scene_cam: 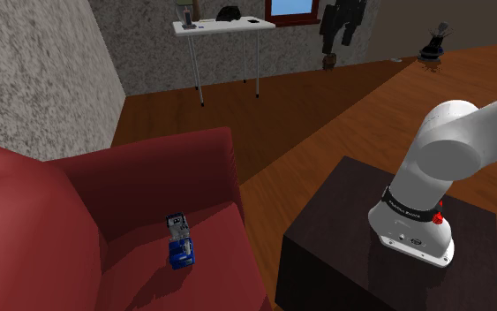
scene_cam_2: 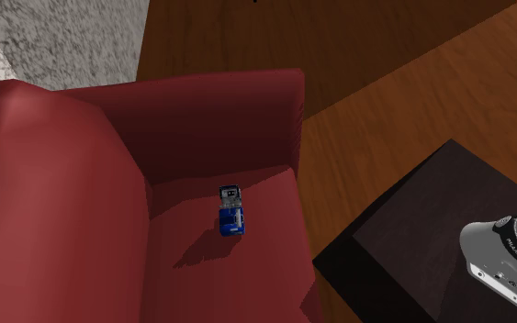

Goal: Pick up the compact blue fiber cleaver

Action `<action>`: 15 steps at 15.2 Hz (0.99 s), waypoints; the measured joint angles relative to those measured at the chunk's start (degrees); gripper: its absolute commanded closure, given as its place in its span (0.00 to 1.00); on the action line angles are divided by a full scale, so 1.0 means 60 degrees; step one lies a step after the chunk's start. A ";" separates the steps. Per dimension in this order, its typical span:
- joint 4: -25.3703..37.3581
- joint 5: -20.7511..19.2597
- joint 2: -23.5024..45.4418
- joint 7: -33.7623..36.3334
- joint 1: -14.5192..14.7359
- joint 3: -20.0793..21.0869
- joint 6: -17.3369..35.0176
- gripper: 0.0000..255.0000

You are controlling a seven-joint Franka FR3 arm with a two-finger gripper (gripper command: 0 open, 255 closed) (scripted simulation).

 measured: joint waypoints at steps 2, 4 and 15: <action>-0.0097 0.0034 0.0021 0.0055 0.0018 0.0044 0.0109 0.00; -0.0337 0.0197 0.0200 0.0312 0.0105 0.0265 0.0493 0.00; -0.1241 0.1021 0.2131 0.1838 0.0642 0.1643 0.3191 0.00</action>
